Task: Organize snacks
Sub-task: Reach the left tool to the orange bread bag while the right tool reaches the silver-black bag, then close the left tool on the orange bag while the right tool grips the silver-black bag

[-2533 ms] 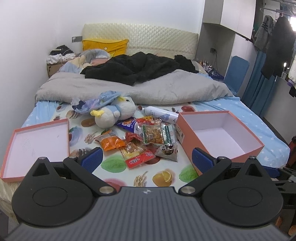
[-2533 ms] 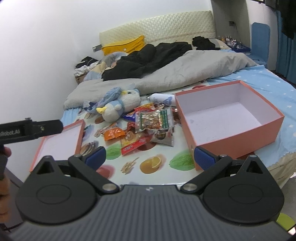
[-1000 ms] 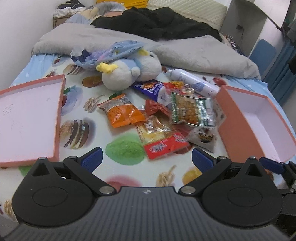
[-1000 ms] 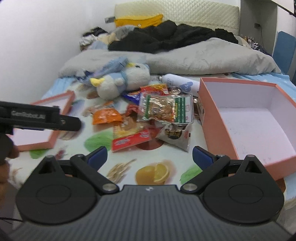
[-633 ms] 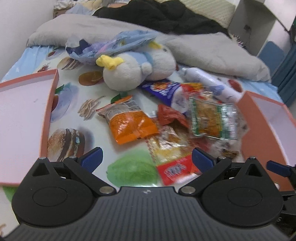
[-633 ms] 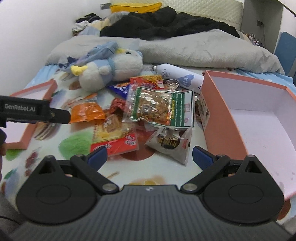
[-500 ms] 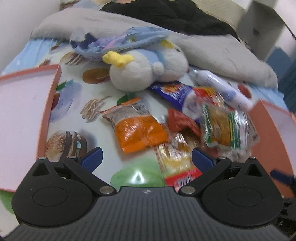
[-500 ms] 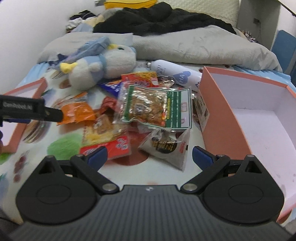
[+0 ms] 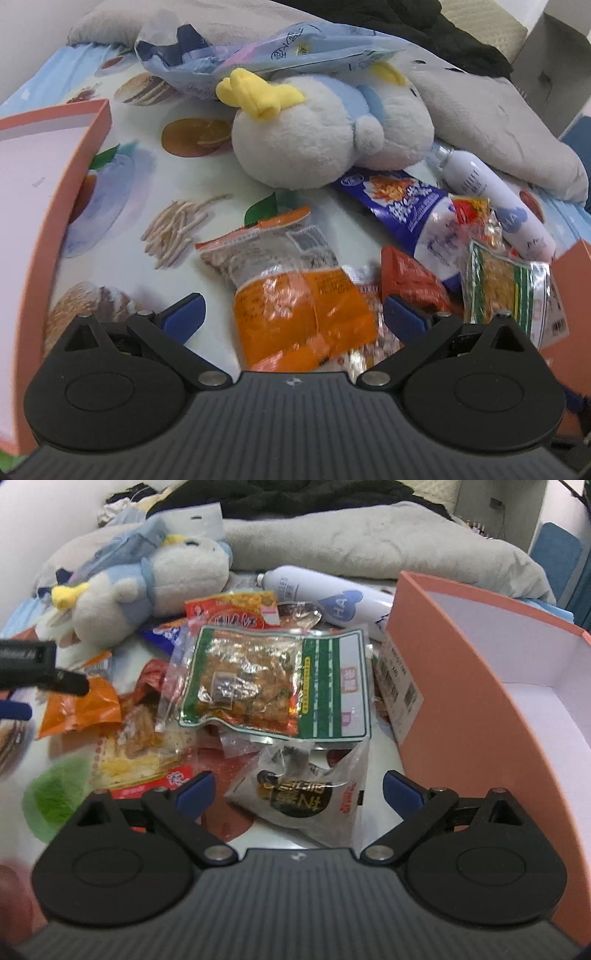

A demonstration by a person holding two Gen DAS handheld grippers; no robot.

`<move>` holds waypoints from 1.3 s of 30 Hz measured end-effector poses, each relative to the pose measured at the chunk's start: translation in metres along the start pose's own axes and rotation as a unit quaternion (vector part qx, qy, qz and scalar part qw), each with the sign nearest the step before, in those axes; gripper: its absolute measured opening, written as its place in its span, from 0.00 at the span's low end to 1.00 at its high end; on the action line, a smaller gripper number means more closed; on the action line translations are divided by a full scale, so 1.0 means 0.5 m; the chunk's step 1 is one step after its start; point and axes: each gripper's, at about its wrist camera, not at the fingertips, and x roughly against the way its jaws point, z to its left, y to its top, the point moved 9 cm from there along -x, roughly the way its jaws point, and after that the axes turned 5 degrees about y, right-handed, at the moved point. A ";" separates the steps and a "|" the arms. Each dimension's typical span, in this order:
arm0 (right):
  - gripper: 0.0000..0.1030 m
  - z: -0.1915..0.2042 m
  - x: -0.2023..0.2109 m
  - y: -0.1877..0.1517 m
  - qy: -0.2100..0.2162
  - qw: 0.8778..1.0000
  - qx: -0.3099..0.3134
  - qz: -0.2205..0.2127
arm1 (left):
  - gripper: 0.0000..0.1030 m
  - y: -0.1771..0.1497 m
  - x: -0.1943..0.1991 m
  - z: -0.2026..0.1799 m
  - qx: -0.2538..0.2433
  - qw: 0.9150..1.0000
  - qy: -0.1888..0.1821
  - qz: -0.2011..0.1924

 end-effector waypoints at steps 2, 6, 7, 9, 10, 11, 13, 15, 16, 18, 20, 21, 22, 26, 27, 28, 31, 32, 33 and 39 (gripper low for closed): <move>0.95 -0.001 -0.010 -0.003 0.003 1.000 -0.002 0.004 | 1.00 0.008 -0.016 -0.004 -0.002 1.000 0.002 -0.001; 0.95 0.001 -0.031 -0.007 0.001 1.000 0.005 0.009 | 1.00 0.018 -0.042 -0.008 -0.011 1.000 0.021 -0.001; 0.95 0.000 -0.034 -0.008 0.001 1.000 0.003 0.011 | 0.99 0.018 -0.048 -0.009 -0.017 0.999 0.029 0.003; 0.94 0.000 -0.040 -0.010 0.001 1.000 0.003 0.014 | 0.99 0.017 -0.060 -0.008 -0.021 0.999 0.036 0.009; 0.94 0.001 -0.043 -0.012 0.002 1.000 0.002 0.012 | 0.99 0.017 -0.064 -0.008 -0.020 0.999 0.037 0.011; 0.93 0.002 -0.044 -0.011 0.002 1.000 0.002 0.011 | 0.99 0.018 -0.067 -0.007 -0.020 0.999 0.038 0.011; 0.93 0.003 -0.047 -0.010 0.001 1.000 0.003 0.010 | 0.98 0.019 -0.070 -0.004 -0.019 0.999 0.042 0.009; 0.93 0.003 -0.049 -0.009 -0.001 1.000 0.003 0.009 | 0.97 0.021 -0.071 -0.002 -0.016 0.999 0.044 0.005; 0.93 0.003 -0.050 -0.010 -0.001 1.000 0.003 0.008 | 0.95 0.022 -0.071 -0.001 -0.016 0.999 0.047 0.004; 0.91 0.006 -0.050 -0.010 -0.004 1.000 0.008 0.008 | 0.92 0.021 -0.070 0.000 -0.016 0.999 0.051 0.002; 0.89 0.009 -0.048 -0.011 -0.003 1.000 0.009 0.008 | 0.85 0.021 -0.066 0.000 -0.025 0.998 0.056 -0.001; 0.88 0.009 -0.047 -0.012 -0.005 1.000 0.008 0.008 | 0.85 0.020 -0.065 0.000 -0.029 0.998 0.057 0.000; 0.87 0.010 -0.044 -0.013 -0.006 1.000 0.009 0.008 | 0.84 0.018 -0.063 0.001 -0.031 0.998 0.054 0.001; 0.81 0.011 -0.033 -0.013 -0.006 1.000 0.007 0.008 | 0.82 0.007 -0.049 0.005 -0.030 0.999 0.036 0.006; 0.80 0.011 -0.030 -0.015 -0.005 1.000 0.007 0.009 | 0.81 0.003 -0.044 0.005 -0.031 0.999 0.032 0.008; 0.80 0.011 -0.027 -0.016 -0.004 1.000 0.006 0.010 | 0.80 -0.003 -0.038 0.006 -0.031 0.999 0.027 0.010; 0.78 0.014 -0.011 -0.023 -0.001 1.000 0.005 0.010 | 0.78 -0.021 -0.020 0.008 -0.028 0.999 0.018 0.016; 0.77 0.015 -0.005 -0.026 0.000 1.000 0.004 0.011 | 0.78 -0.027 -0.013 0.008 -0.026 0.999 0.014 0.018; 0.76 0.016 0.001 -0.029 0.000 1.000 0.004 0.011 | 0.78 -0.035 -0.005 0.009 -0.024 0.999 0.010 0.021; 0.72 0.029 0.045 -0.056 0.008 1.000 0.001 0.016 | 0.77 -0.086 0.054 0.006 -0.030 0.999 -0.003 0.026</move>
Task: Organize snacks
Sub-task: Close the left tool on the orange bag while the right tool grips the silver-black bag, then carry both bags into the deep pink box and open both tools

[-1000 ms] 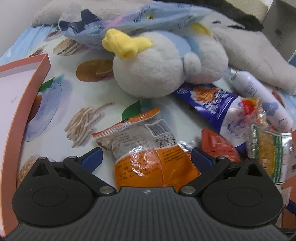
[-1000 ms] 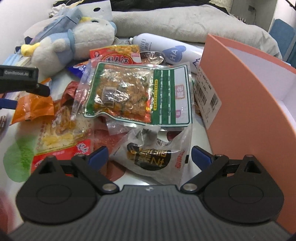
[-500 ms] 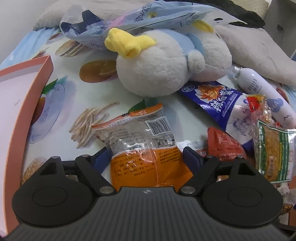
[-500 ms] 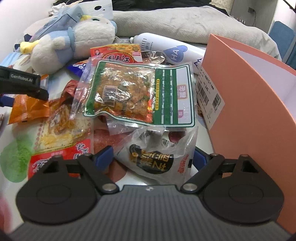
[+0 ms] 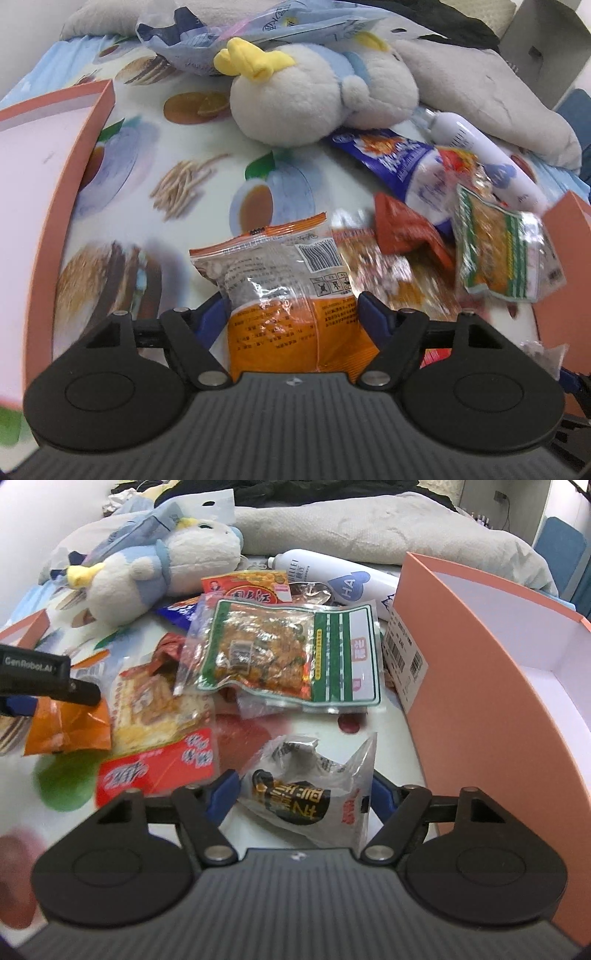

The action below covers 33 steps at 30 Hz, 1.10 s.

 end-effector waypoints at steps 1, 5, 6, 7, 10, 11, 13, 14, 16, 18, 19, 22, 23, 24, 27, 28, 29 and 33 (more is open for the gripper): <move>0.71 0.003 0.005 -0.007 0.003 1.000 0.001 0.002 | 0.76 -0.009 0.012 -0.002 0.000 1.000 -0.002 0.001; 0.68 0.013 0.035 -0.037 0.012 1.000 0.001 0.007 | 0.76 -0.045 0.063 -0.021 -0.014 1.000 -0.011 -0.001; 0.67 0.015 0.042 -0.043 0.013 1.000 0.002 0.007 | 0.76 -0.054 0.075 -0.026 -0.018 1.000 -0.014 -0.001; 0.66 0.016 0.048 -0.049 0.014 1.000 0.002 0.008 | 0.76 -0.068 0.089 -0.032 -0.021 1.000 -0.017 0.000; 0.65 0.018 0.071 -0.067 0.013 1.000 0.003 0.007 | 0.76 -0.099 0.129 -0.046 -0.025 0.999 -0.024 -0.005; 0.65 0.017 0.076 -0.071 0.011 1.000 0.004 0.006 | 0.76 -0.108 0.139 -0.049 -0.026 0.999 -0.026 -0.006; 0.65 0.016 0.089 -0.081 0.012 1.000 0.003 0.006 | 0.76 -0.134 0.159 -0.057 -0.029 0.999 -0.032 -0.004; 0.64 0.015 0.095 -0.086 0.014 1.000 0.001 0.006 | 0.76 -0.146 0.168 -0.061 -0.030 0.999 -0.034 -0.003; 0.64 0.008 0.105 -0.094 0.014 1.000 -0.006 0.007 | 0.76 -0.169 0.185 -0.066 -0.034 0.999 -0.038 -0.004; 0.64 0.001 0.116 -0.100 0.015 1.000 -0.012 0.007 | 0.76 -0.185 0.200 -0.070 -0.033 0.999 -0.041 -0.005; 0.63 0.001 0.120 -0.102 0.016 1.000 -0.015 0.006 | 0.76 -0.193 0.207 -0.072 -0.033 0.998 -0.044 -0.006; 0.63 -0.009 0.133 -0.112 0.013 1.000 -0.028 0.003 | 0.75 -0.205 0.226 -0.078 -0.035 0.998 -0.050 -0.010; 0.63 -0.012 0.139 -0.115 0.015 0.999 -0.033 0.002 | 0.75 -0.206 0.232 -0.081 -0.034 0.998 -0.052 -0.011; 0.63 -0.014 0.145 -0.117 0.016 0.999 -0.037 0.001 | 0.75 -0.207 0.237 -0.083 -0.034 0.998 -0.054 -0.013; 0.63 -0.020 0.170 -0.117 0.018 0.999 -0.044 -0.010 | 0.75 -0.205 0.254 -0.100 -0.039 0.997 -0.063 -0.021; 0.63 -0.023 0.179 -0.114 0.019 0.999 -0.046 -0.015 | 0.75 -0.202 0.259 -0.106 -0.042 0.997 -0.064 -0.025; 0.63 -0.025 0.186 -0.111 0.020 0.999 -0.047 -0.018 | 0.75 -0.199 0.265 -0.112 -0.044 0.996 -0.066 -0.028; 0.62 -0.038 0.217 -0.091 0.022 0.998 -0.049 -0.036 | 0.75 -0.189 0.289 -0.139 -0.054 0.995 -0.075 -0.040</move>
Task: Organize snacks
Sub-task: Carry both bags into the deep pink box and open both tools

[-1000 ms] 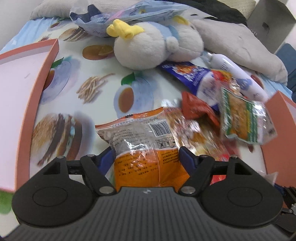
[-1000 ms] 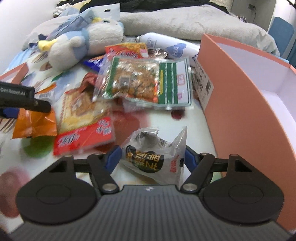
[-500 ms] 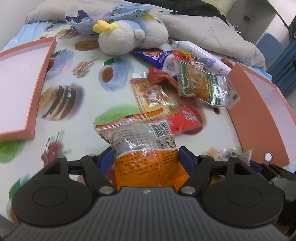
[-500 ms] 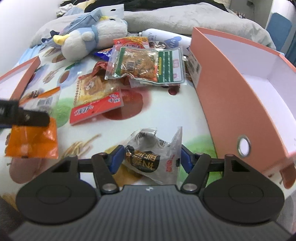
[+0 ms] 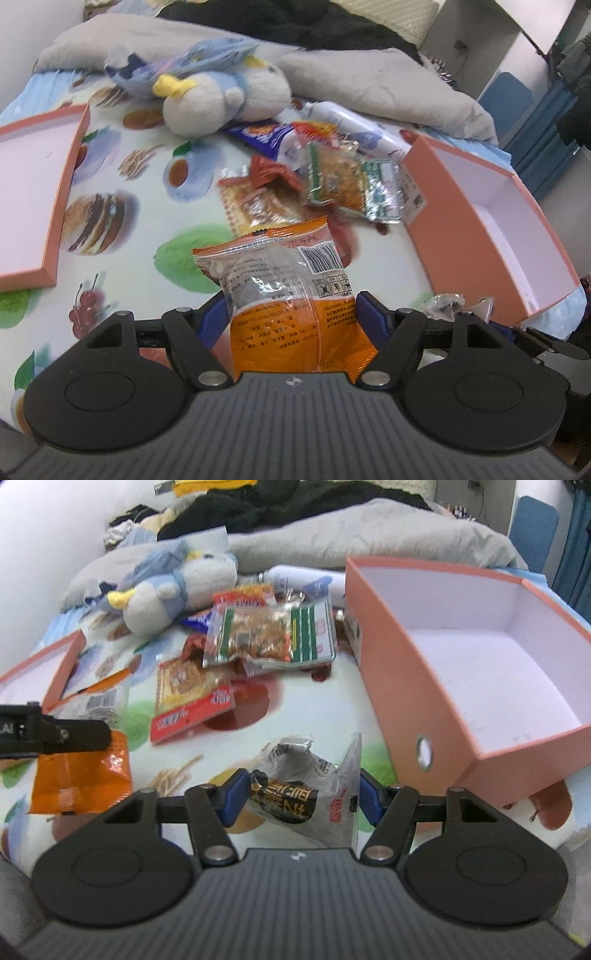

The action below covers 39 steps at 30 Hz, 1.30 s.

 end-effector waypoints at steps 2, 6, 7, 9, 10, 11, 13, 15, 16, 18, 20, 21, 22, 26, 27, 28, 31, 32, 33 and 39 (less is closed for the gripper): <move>0.62 -0.004 0.016 0.015 0.004 1.000 -0.004 -0.009 | 0.75 0.012 0.012 -0.012 0.001 1.000 -0.006 -0.005; 0.62 -0.013 0.057 0.057 0.012 0.999 -0.012 -0.036 | 0.75 0.047 0.045 -0.040 -0.003 1.000 -0.017 -0.026; 0.62 -0.014 0.067 0.069 0.014 0.999 -0.013 -0.043 | 0.75 0.058 0.054 -0.048 -0.004 0.999 -0.021 -0.032; 0.62 -0.018 0.092 0.099 0.017 0.998 -0.013 -0.063 | 0.75 0.080 0.071 -0.065 -0.010 0.999 -0.027 -0.045; 0.62 -0.020 0.105 0.115 0.018 0.997 -0.013 -0.072 | 0.75 0.094 0.082 -0.074 -0.013 0.998 -0.030 -0.054; 0.62 -0.023 0.116 0.127 0.019 0.997 -0.013 -0.079 | 0.75 0.106 0.091 -0.085 -0.013 0.997 -0.034 -0.061; 0.62 -0.029 0.140 0.157 0.026 0.995 -0.014 -0.095 | 0.75 0.129 0.111 -0.105 -0.015 0.996 -0.044 -0.072; 0.62 -0.035 0.162 0.184 0.027 0.993 -0.013 -0.110 | 0.74 0.148 0.127 -0.124 -0.022 0.995 -0.051 -0.081; 0.62 -0.038 0.173 0.195 0.028 0.993 -0.011 -0.117 | 0.74 0.158 0.134 -0.134 -0.027 0.995 -0.052 -0.085; 0.62 -0.046 0.192 0.219 0.029 0.991 -0.010 -0.130 | 0.74 0.175 0.145 -0.152 -0.032 0.994 -0.056 -0.091; 0.62 -0.055 0.207 0.240 0.029 0.990 -0.010 -0.140 | 0.74 0.190 0.153 -0.170 -0.035 0.993 -0.060 -0.097; 0.62 -0.060 0.214 0.249 0.029 0.989 -0.010 -0.145 | 0.74 0.198 0.156 -0.181 -0.038 0.992 -0.063 -0.099; 0.62 -0.068 0.222 0.259 0.029 0.988 -0.010 -0.150 | 0.74 0.204 0.159 -0.190 -0.041 0.992 -0.066 -0.101; 0.62 -0.094 0.232 0.287 0.032 0.986 -0.011 -0.163 | 0.73 0.228 0.160 -0.230 -0.051 0.989 -0.084 -0.106; 0.62 -0.104 0.234 0.293 0.030 0.986 -0.011 -0.165 | 0.73 0.235 0.159 -0.241 -0.054 0.989 -0.086 -0.107; 0.62 -0.111 0.236 0.295 0.028 0.986 -0.011 -0.166 | 0.74 0.241 0.159 -0.252 -0.056 0.989 -0.087 -0.109; 0.62 -0.140 0.239 0.304 0.022 0.985 -0.015 -0.171 | 0.73 0.256 0.156 -0.285 -0.061 0.987 -0.094 -0.112; 0.62 -0.150 0.238 0.306 0.021 0.985 -0.017 -0.172 | 0.73 0.261 0.154 -0.295 -0.062 0.987 -0.096 -0.113; 0.62 -0.159 0.238 0.309 0.020 0.985 -0.020 -0.173 | 0.74 0.266 0.152 -0.309 -0.063 0.986 -0.100 -0.114; 0.62 -0.229 0.224 0.312 -0.001 0.985 -0.033 -0.170 | 0.74 0.289 0.112 -0.393 -0.081 0.984 -0.122 -0.105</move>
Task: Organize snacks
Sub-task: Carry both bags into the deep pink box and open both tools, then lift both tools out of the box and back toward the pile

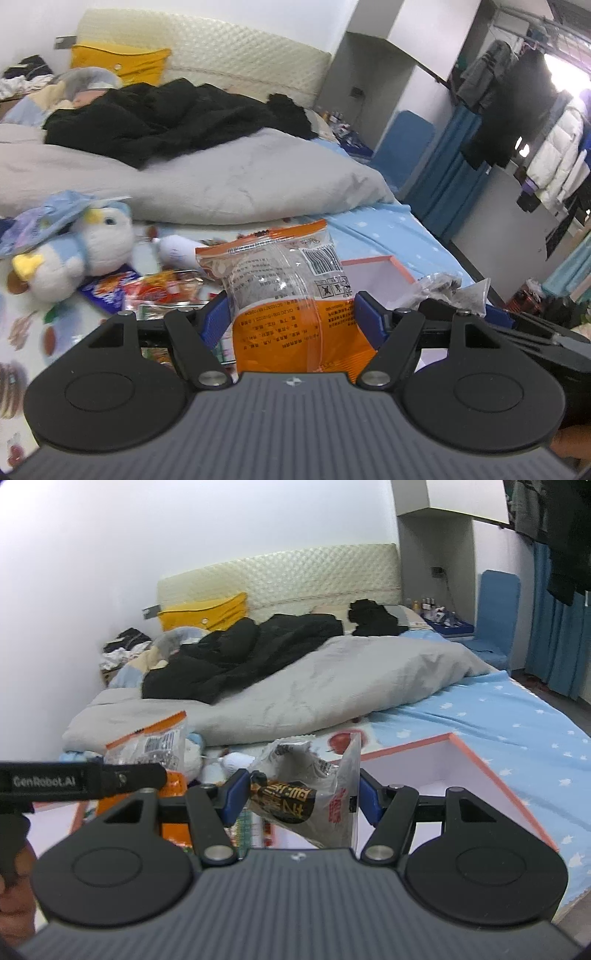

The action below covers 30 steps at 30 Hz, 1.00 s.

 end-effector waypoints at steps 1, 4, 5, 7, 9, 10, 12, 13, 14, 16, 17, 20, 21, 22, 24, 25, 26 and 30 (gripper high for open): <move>0.62 -0.015 -0.004 -0.003 -0.004 1.000 -0.002 0.002 | 0.74 0.001 -0.016 -0.012 -0.004 1.000 -0.004 0.004; 0.62 -0.055 -0.019 -0.015 -0.017 1.000 -0.006 0.012 | 0.74 -0.002 -0.071 -0.046 -0.014 1.000 -0.012 0.020; 0.62 -0.069 -0.026 -0.022 -0.021 1.000 -0.008 0.016 | 0.74 -0.006 -0.092 -0.057 -0.018 0.999 -0.015 0.026; 0.62 -0.098 -0.041 -0.035 -0.029 0.999 -0.015 0.025 | 0.74 -0.013 -0.128 -0.080 -0.025 0.999 -0.020 0.037; 0.62 -0.124 -0.057 -0.049 -0.036 0.998 -0.022 0.035 | 0.74 -0.022 -0.164 -0.097 -0.031 0.998 -0.022 0.051; 0.62 -0.138 -0.066 -0.057 -0.040 0.998 -0.026 0.042 | 0.74 -0.028 -0.183 -0.108 -0.035 0.997 -0.024 0.059; 0.62 -0.160 -0.084 -0.077 -0.043 0.997 -0.031 0.054 | 0.74 -0.042 -0.220 -0.122 -0.044 0.996 -0.028 0.072; 0.62 -0.172 -0.096 -0.090 -0.045 0.997 -0.034 0.062 | 0.73 -0.051 -0.241 -0.128 -0.049 0.995 -0.027 0.081; 0.62 -0.182 -0.108 -0.102 -0.048 0.996 -0.036 0.070 | 0.73 -0.062 -0.259 -0.131 -0.052 0.994 -0.026 0.090; 0.62 -0.203 -0.133 -0.131 -0.054 0.993 -0.044 0.092 | 0.73 -0.083 -0.291 -0.136 -0.056 0.992 -0.026 0.110; 0.62 -0.211 -0.145 -0.146 -0.055 0.992 -0.049 0.102 | 0.73 -0.091 -0.307 -0.136 -0.059 0.991 -0.026 0.116; 0.62 -0.224 -0.170 -0.184 -0.054 0.989 -0.059 0.125 | 0.73 -0.114 -0.340 -0.133 -0.065 0.989 -0.022 0.133; 0.62 -0.228 -0.177 -0.194 -0.055 0.988 -0.061 0.131 | 0.73 -0.121 -0.347 -0.132 -0.067 0.988 -0.021 0.136; 0.63 -0.233 -0.180 -0.203 -0.055 0.987 -0.064 0.136 | 0.73 -0.125 -0.355 -0.130 -0.068 0.988 -0.018 0.138; 0.62 -0.238 -0.185 -0.216 -0.057 0.986 -0.067 0.143 | 0.73 -0.129 -0.365 -0.125 -0.069 0.987 -0.013 0.142; 0.62 -0.243 -0.189 -0.217 -0.055 0.986 -0.070 0.143 | 0.73 -0.131 -0.369 -0.122 -0.069 0.987 -0.011 0.143; 0.62 -0.246 -0.190 -0.215 -0.052 0.986 -0.073 0.144 | 0.74 -0.130 -0.369 -0.119 -0.067 0.987 -0.008 0.143; 0.65 -0.252 -0.181 -0.208 -0.053 0.985 -0.081 0.142 | 0.75 -0.124 -0.347 -0.107 -0.066 0.988 -0.001 0.139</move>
